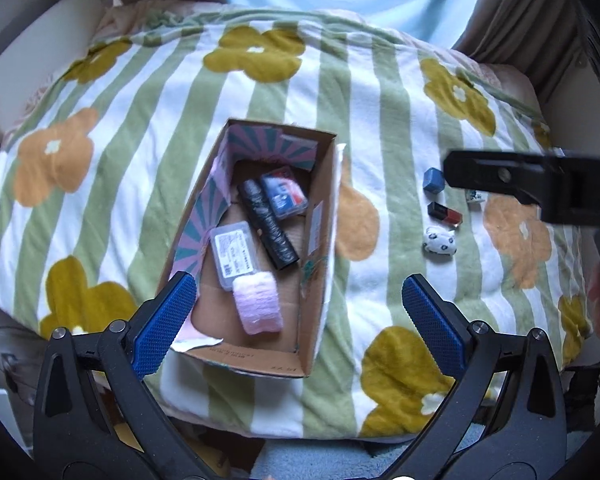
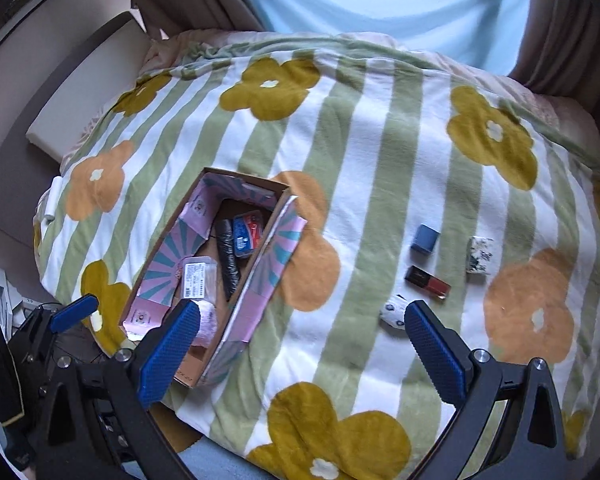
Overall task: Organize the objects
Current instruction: 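Withdraw both tools from the box back over the bed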
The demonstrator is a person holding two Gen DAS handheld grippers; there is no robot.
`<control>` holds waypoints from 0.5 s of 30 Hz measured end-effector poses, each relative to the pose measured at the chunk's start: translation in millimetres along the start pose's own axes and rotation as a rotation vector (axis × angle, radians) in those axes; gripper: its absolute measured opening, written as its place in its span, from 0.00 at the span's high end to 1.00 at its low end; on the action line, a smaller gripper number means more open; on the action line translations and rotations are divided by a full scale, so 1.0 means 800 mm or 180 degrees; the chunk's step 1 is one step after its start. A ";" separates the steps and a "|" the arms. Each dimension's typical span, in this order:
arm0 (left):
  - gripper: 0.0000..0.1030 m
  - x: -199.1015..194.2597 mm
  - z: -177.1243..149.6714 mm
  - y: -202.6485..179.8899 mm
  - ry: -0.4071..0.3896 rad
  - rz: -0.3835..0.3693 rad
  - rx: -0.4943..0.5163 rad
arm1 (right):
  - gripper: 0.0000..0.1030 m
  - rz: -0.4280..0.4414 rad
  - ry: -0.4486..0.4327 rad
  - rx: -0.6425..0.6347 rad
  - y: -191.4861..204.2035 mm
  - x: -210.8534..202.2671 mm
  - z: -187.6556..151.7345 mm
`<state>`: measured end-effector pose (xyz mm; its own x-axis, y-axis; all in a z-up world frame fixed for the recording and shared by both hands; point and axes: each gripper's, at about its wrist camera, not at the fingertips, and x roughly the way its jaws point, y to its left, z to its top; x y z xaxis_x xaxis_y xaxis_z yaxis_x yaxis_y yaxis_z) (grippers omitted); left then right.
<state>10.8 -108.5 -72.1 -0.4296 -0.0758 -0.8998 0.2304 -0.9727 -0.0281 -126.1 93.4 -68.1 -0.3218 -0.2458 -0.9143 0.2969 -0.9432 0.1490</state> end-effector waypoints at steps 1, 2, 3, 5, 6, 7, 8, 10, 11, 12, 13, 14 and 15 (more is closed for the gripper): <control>0.00 -0.002 0.003 -0.008 -0.0016 -0.0024 0.0031 | 0.01 -0.0052 -0.0038 0.0047 -0.011 -0.007 -0.006; 0.00 -0.003 0.006 -0.016 -0.0018 -0.0071 0.0055 | 0.01 -0.0090 -0.0075 0.0096 -0.023 -0.014 -0.011; 0.00 -0.002 0.008 -0.024 -0.0014 -0.0122 0.0070 | 0.01 -0.0123 -0.0109 0.0158 -0.033 -0.021 -0.017; 0.00 -0.003 0.012 -0.039 -0.0014 -0.0199 0.0099 | 0.01 -0.0158 -0.0183 0.0321 -0.057 -0.035 -0.030; 0.00 -0.002 0.012 -0.047 -0.0019 -0.0216 0.0120 | 0.01 -0.0168 -0.0211 0.0385 -0.067 -0.041 -0.036; 0.00 -0.003 0.013 -0.056 -0.0029 -0.0226 0.0147 | 0.01 -0.0189 -0.0237 0.0452 -0.077 -0.047 -0.042; 0.00 -0.002 0.014 -0.063 -0.0040 -0.0232 0.0178 | 0.01 -0.0215 -0.0253 0.0490 -0.084 -0.051 -0.046; 0.00 -0.002 0.015 -0.079 -0.0059 -0.0233 0.0241 | 0.01 -0.0293 -0.0312 0.0563 -0.101 -0.059 -0.056; 0.00 -0.002 0.016 -0.086 -0.0068 -0.0242 0.0272 | 0.01 -0.0319 -0.0328 0.0583 -0.106 -0.063 -0.059; 0.01 -0.002 0.017 -0.093 -0.0076 -0.0256 0.0296 | 0.01 -0.0351 -0.0335 0.0609 -0.113 -0.065 -0.062; 0.01 -0.002 0.018 -0.099 -0.0081 -0.0273 0.0318 | 0.01 -0.0379 -0.0340 0.0631 -0.119 -0.068 -0.065; 0.01 -0.002 0.018 -0.105 -0.0085 -0.0284 0.0340 | 0.01 -0.0403 -0.0352 0.0650 -0.124 -0.070 -0.068; 0.01 -0.002 0.019 -0.111 -0.0086 -0.0296 0.0361 | 0.01 -0.0422 -0.0365 0.0669 -0.129 -0.072 -0.070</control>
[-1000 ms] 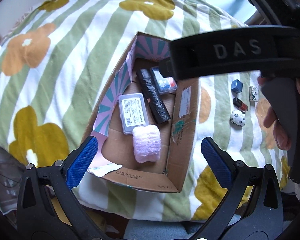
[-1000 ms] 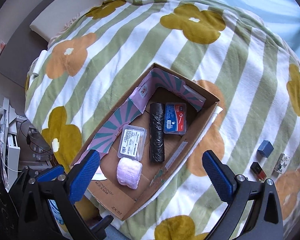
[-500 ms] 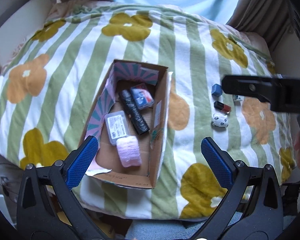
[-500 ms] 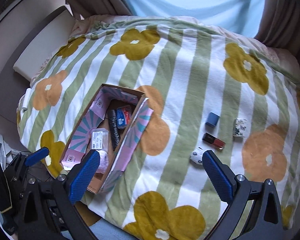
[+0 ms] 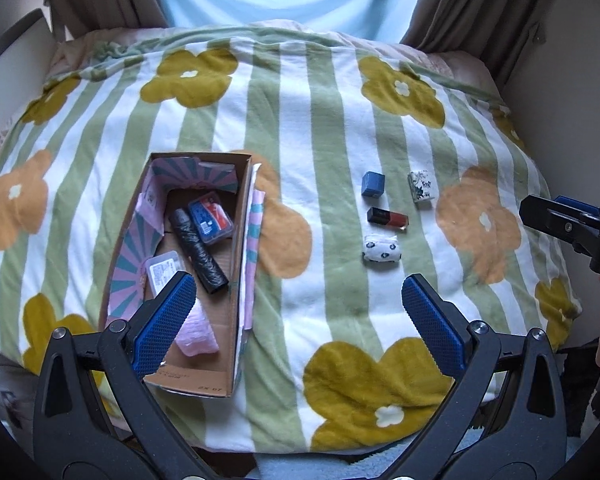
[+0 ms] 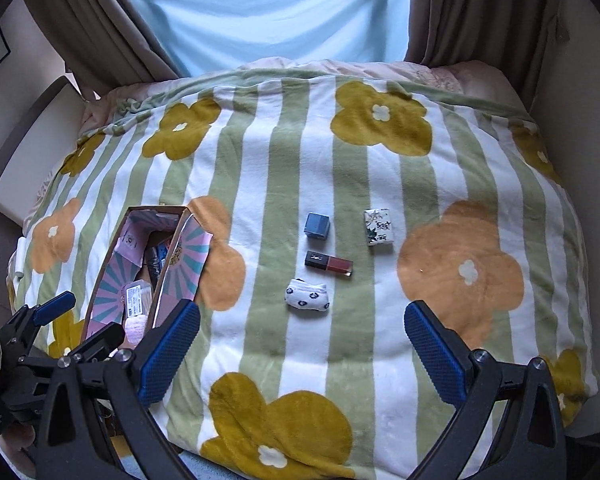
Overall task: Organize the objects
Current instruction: 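Withdraw both tools from the box back over the bed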
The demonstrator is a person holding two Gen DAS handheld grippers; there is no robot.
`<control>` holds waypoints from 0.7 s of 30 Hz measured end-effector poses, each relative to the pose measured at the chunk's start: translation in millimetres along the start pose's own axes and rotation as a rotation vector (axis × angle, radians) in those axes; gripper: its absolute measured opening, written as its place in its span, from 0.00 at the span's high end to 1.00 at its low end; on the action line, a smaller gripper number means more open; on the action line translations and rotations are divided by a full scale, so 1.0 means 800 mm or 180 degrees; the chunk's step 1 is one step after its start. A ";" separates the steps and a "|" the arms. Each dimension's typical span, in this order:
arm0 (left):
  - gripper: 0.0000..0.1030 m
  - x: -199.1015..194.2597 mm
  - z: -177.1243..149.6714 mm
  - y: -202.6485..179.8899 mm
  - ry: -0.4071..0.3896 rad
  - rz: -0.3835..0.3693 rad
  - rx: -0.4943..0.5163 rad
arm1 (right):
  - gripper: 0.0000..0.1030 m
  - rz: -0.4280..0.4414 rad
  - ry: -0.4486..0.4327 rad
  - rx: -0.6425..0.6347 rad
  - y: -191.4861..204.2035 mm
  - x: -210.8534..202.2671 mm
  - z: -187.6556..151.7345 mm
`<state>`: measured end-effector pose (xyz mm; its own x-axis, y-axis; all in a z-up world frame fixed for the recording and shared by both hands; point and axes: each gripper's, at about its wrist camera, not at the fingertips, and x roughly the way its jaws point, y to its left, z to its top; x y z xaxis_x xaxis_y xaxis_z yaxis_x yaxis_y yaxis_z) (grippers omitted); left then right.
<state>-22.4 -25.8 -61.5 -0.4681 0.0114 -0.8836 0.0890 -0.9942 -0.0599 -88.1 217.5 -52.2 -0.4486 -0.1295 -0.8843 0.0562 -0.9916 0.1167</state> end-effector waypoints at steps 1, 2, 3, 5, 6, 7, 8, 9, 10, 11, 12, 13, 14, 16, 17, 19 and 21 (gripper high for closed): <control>0.01 0.001 0.001 -0.006 -0.0002 -0.0011 0.0021 | 0.01 -0.0023 -0.0016 0.0017 -0.004 -0.001 -0.001; 0.01 0.001 0.002 -0.011 -0.0004 -0.0021 0.0042 | 0.01 -0.0065 -0.0038 0.0037 -0.010 -0.004 -0.001; 0.01 0.002 0.003 -0.017 -0.0004 -0.0029 0.0062 | 0.01 -0.0089 -0.0053 0.0050 -0.016 -0.005 -0.001; 0.01 0.004 0.005 -0.028 -0.0005 -0.0041 0.0103 | 0.01 -0.0107 -0.0088 0.0075 -0.028 -0.007 0.000; 0.01 0.005 0.006 -0.034 -0.0005 -0.0044 0.0118 | 0.01 -0.0125 -0.0099 0.0083 -0.034 -0.007 0.001; 0.01 0.006 0.007 -0.040 -0.0013 -0.0047 0.0124 | 0.01 -0.0147 -0.0102 0.0080 -0.038 -0.006 0.002; 0.01 0.008 0.007 -0.045 -0.0017 -0.0069 0.0127 | 0.01 -0.0172 -0.0100 0.0066 -0.044 -0.003 0.003; 0.01 0.011 0.008 -0.050 -0.0011 -0.0087 0.0127 | 0.01 -0.0194 -0.0099 0.0045 -0.049 0.000 0.004; 0.01 0.014 0.009 -0.055 -0.0001 -0.0091 0.0129 | 0.01 -0.0206 -0.0099 0.0021 -0.055 0.005 0.006; 0.01 0.019 0.010 -0.060 0.0011 -0.0095 0.0135 | 0.01 -0.0203 -0.0100 0.0004 -0.060 0.009 0.007; 0.01 0.025 0.011 -0.066 0.0024 -0.0103 0.0141 | 0.01 -0.0192 -0.0102 -0.0008 -0.064 0.013 0.008; 0.01 0.031 0.012 -0.071 0.0037 -0.0105 0.0149 | 0.01 -0.0176 -0.0104 -0.0022 -0.069 0.019 0.010; 0.01 0.039 0.012 -0.078 0.0055 -0.0100 0.0157 | 0.01 -0.0158 -0.0104 -0.0038 -0.076 0.027 0.011; 0.01 0.056 0.014 -0.091 0.0097 -0.0078 0.0169 | 0.01 -0.0141 -0.0102 -0.0068 -0.084 0.042 0.014; 0.01 0.066 0.015 -0.097 0.0117 -0.0065 0.0168 | 0.01 -0.0132 -0.0099 -0.0087 -0.089 0.054 0.016; 0.01 0.088 0.015 -0.110 0.0153 -0.0052 0.0150 | 0.01 -0.0118 -0.0104 -0.0115 -0.099 0.076 0.017; 0.01 0.110 0.014 -0.122 0.0176 -0.0038 0.0129 | 0.01 -0.0100 -0.0105 -0.0140 -0.106 0.098 0.020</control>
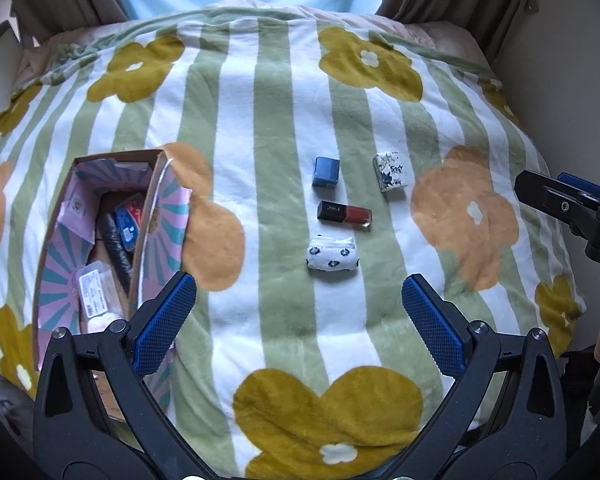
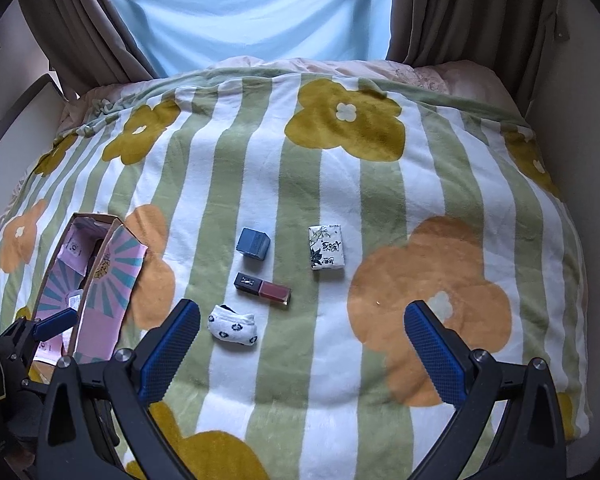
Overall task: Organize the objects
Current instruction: 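Withdraw both tools from the box back over the bed, then grasp the white dotted sock with left tool while right tool grasps the tissue pack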
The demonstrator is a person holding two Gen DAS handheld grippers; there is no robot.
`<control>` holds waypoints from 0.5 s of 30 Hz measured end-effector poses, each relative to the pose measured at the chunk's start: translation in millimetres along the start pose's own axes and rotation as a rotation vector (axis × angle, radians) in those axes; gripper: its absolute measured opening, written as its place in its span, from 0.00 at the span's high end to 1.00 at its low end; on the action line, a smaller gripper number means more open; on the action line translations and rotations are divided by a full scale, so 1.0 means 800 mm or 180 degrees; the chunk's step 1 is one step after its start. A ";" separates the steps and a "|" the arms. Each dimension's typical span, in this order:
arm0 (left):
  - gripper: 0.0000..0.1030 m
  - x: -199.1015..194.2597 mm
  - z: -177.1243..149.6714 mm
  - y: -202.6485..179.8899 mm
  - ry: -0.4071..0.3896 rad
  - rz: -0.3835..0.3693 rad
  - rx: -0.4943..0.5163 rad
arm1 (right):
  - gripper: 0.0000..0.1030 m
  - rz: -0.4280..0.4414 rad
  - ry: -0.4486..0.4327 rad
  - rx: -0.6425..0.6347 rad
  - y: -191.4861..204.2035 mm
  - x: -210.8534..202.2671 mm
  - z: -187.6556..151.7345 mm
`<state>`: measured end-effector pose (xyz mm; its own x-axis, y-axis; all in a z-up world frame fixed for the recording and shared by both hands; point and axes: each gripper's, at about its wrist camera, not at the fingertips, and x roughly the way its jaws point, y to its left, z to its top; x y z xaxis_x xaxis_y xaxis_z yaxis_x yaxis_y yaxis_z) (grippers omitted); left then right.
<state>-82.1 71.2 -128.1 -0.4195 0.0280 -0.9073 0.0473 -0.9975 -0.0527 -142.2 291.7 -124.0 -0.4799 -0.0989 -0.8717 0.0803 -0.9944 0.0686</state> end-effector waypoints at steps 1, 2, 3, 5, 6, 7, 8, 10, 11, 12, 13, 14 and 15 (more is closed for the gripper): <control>0.01 0.012 0.000 -0.006 0.0009 0.0010 -0.0004 | 0.01 0.0012 0.0005 -0.0017 -0.005 0.016 0.001; 0.01 0.024 -0.001 -0.011 0.0024 0.0021 -0.0003 | 0.01 0.0013 0.0008 -0.0027 -0.007 0.026 0.002; 0.01 0.037 -0.001 -0.017 0.0040 0.0034 0.0002 | 0.01 0.0025 0.0013 -0.0032 -0.012 0.041 0.003; 0.01 0.064 -0.004 -0.026 0.0075 0.0055 0.0002 | 0.01 0.0056 0.0020 -0.0022 -0.024 0.080 0.005; 0.01 0.079 -0.005 -0.030 0.0091 0.0049 -0.0004 | 0.01 0.0056 0.0020 -0.0022 -0.024 0.080 0.005; 0.01 0.093 -0.007 -0.033 0.0096 0.0046 -0.0012 | 0.01 0.0055 0.0022 -0.0020 -0.028 0.092 0.006; 0.01 0.106 -0.009 -0.036 0.0097 0.0037 -0.0020 | 0.01 0.0052 0.0021 -0.0017 -0.032 0.104 0.006; 0.01 0.132 -0.012 -0.040 0.0111 0.0044 -0.0028 | 0.01 0.0053 0.0031 0.0000 -0.041 0.131 0.006; 0.01 0.145 -0.014 -0.041 0.0118 0.0055 -0.0037 | 0.01 0.0056 0.0041 0.0011 -0.044 0.144 0.007; 0.01 0.158 -0.015 -0.043 0.0126 0.0058 -0.0049 | 0.01 0.0065 0.0051 0.0023 -0.047 0.156 0.006; 0.01 0.170 -0.016 -0.044 0.0138 0.0058 -0.0065 | 0.01 0.0069 0.0057 0.0028 -0.050 0.169 0.005; 0.01 0.183 -0.017 -0.044 0.0155 0.0060 -0.0082 | 0.01 0.0061 0.0067 0.0024 -0.051 0.181 0.006; 0.01 0.195 -0.018 -0.044 0.0173 0.0061 -0.0095 | 0.01 0.0049 0.0074 0.0013 -0.051 0.191 0.006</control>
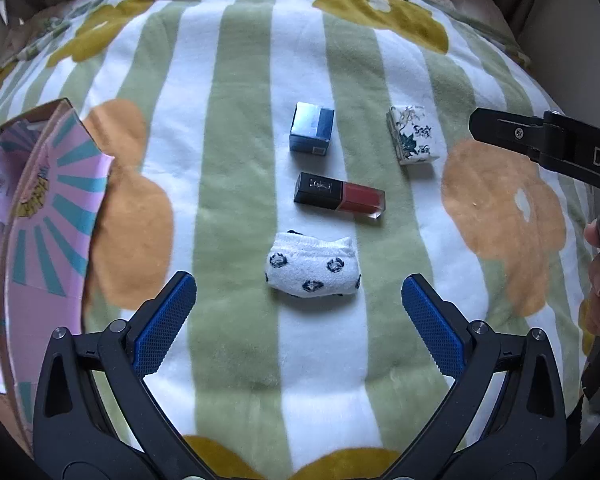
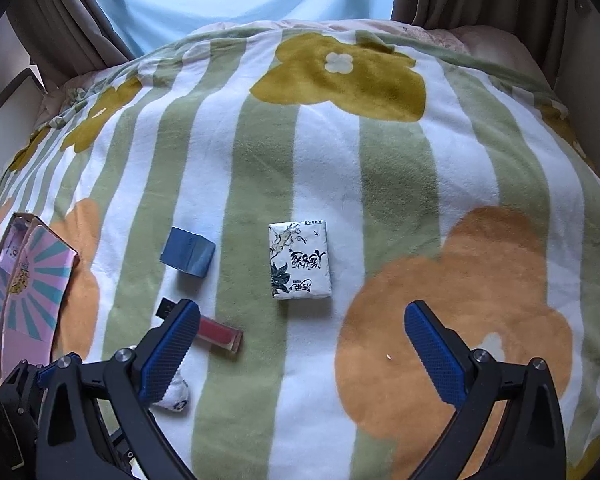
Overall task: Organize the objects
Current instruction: 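Grasp the white dotted sock with left tool while right tool grasps the tissue pack, then carry the sock with left tool while right tool carries tissue pack to box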
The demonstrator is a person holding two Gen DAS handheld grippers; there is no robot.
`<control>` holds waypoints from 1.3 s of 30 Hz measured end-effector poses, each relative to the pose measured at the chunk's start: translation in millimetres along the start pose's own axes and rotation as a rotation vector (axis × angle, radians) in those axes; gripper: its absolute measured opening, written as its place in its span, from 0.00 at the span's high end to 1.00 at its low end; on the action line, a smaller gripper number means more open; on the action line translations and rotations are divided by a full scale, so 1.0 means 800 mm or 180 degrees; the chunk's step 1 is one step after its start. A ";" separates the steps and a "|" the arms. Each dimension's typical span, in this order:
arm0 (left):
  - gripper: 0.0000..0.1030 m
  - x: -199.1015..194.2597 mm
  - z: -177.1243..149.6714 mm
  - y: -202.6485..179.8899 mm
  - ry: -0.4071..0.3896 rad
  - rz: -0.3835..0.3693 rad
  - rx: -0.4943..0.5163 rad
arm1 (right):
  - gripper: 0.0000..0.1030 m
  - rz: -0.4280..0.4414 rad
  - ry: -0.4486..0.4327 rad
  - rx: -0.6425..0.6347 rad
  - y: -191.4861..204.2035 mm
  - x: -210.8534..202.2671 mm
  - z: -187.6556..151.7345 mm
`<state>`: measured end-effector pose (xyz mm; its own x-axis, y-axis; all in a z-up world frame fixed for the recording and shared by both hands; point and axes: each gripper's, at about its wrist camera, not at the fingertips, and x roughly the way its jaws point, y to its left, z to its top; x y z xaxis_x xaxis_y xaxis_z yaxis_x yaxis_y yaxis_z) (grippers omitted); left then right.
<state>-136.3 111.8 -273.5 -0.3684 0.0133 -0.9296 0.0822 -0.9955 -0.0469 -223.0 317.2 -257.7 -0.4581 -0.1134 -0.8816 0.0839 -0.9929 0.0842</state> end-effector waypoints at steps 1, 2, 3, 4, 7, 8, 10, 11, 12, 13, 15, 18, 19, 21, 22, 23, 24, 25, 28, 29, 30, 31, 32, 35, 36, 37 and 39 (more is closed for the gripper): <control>0.01 0.012 0.000 0.000 0.0011 0.0006 -0.0011 | 0.01 -0.0009 0.0002 -0.0009 -0.001 0.009 0.000; 0.01 0.022 0.000 -0.001 0.0022 0.0014 -0.0020 | 0.01 -0.0017 0.0007 -0.0011 -0.001 0.020 0.001; 0.03 0.033 0.000 -0.001 0.0038 0.0010 -0.0032 | 0.01 -0.0017 0.0013 -0.0007 -0.002 0.029 0.002; 0.04 0.041 0.001 0.000 0.0052 -0.0002 -0.0045 | 0.01 -0.0013 0.0017 0.0002 -0.003 0.037 0.002; 0.08 0.065 0.001 -0.001 0.0097 -0.0016 -0.0063 | 0.03 -0.0027 0.0024 0.0017 -0.004 0.058 0.005; 0.08 0.071 0.000 -0.001 0.0108 -0.0017 -0.0066 | 0.05 -0.0037 0.0025 0.0010 -0.004 0.062 0.006; 0.10 0.081 -0.001 -0.002 0.0123 -0.0019 -0.0081 | 0.09 -0.0074 0.0050 -0.0025 -0.004 0.077 0.010; 0.10 0.084 -0.002 -0.002 0.0131 -0.0025 -0.0094 | 0.12 -0.0074 0.0050 -0.0025 -0.004 0.077 0.010; 0.10 0.088 -0.003 -0.002 0.0137 -0.0028 -0.0107 | 0.13 -0.0087 0.0059 -0.0033 -0.004 0.082 0.011; 0.10 0.091 -0.004 -0.003 0.0140 -0.0027 -0.0117 | 0.14 -0.0111 0.0068 -0.0033 -0.003 0.088 0.012; 0.11 0.094 -0.006 -0.003 0.0134 -0.0023 -0.0123 | 0.23 -0.0115 0.0071 -0.0033 -0.003 0.090 0.013; 0.19 0.098 -0.007 -0.006 0.0114 0.0030 -0.0074 | 0.39 -0.0153 0.0102 -0.0056 0.000 0.096 0.012; 0.21 0.099 -0.008 -0.007 0.0114 0.0052 -0.0048 | 0.43 -0.0168 0.0118 -0.0069 0.001 0.097 0.011; 0.29 0.099 -0.008 -0.010 0.0104 0.0058 -0.0015 | 0.53 -0.0186 0.0129 -0.0088 0.003 0.099 0.010; 0.32 0.098 -0.008 -0.011 0.0092 0.0060 0.0008 | 0.56 -0.0175 0.0123 -0.0093 0.004 0.098 0.009; 0.36 0.098 -0.008 -0.013 0.0089 0.0066 0.0038 | 0.59 -0.0163 0.0121 -0.0094 0.004 0.097 0.009; 0.36 0.098 -0.008 -0.016 0.0089 0.0089 0.0069 | 0.59 -0.0182 0.0117 -0.0099 0.006 0.095 0.008; 0.37 0.098 -0.008 -0.017 0.0089 0.0096 0.0091 | 0.59 -0.0199 0.0111 -0.0107 0.007 0.094 0.008; 0.38 0.096 -0.007 -0.018 0.0089 0.0071 0.0096 | 0.59 -0.0184 0.0093 -0.0087 0.006 0.087 0.008; 0.38 0.096 -0.006 -0.017 0.0088 0.0057 0.0092 | 0.59 -0.0185 0.0085 -0.0087 0.006 0.084 0.008; 0.38 0.095 -0.006 -0.016 0.0085 0.0044 0.0089 | 0.59 -0.0186 0.0082 -0.0089 0.006 0.081 0.008; 0.39 0.094 -0.005 -0.015 0.0079 0.0035 0.0089 | 0.59 -0.0185 0.0080 -0.0087 0.006 0.077 0.009; 0.39 0.092 -0.005 -0.015 0.0073 0.0036 0.0091 | 0.59 -0.0182 0.0071 -0.0081 0.005 0.072 0.009; 0.39 0.083 -0.002 -0.012 0.0042 0.0024 0.0075 | 0.59 -0.0182 0.0040 -0.0069 0.004 0.055 0.013; 0.39 0.080 -0.002 -0.011 0.0028 0.0018 0.0065 | 0.59 -0.0182 0.0028 -0.0065 0.003 0.049 0.013; 0.39 0.074 0.001 -0.011 0.0014 0.0011 0.0059 | 0.59 -0.0183 0.0015 -0.0062 0.005 0.042 0.012; 0.39 0.062 0.009 -0.011 -0.0014 0.0000 0.0055 | 0.59 -0.0182 -0.0009 -0.0052 0.012 0.031 0.021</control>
<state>-162.0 120.2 -316.2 -0.3726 0.0129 -0.9279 0.0663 -0.9970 -0.0405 -248.4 304.0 -270.7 -0.4650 -0.0567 -0.8835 0.0720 -0.9971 0.0262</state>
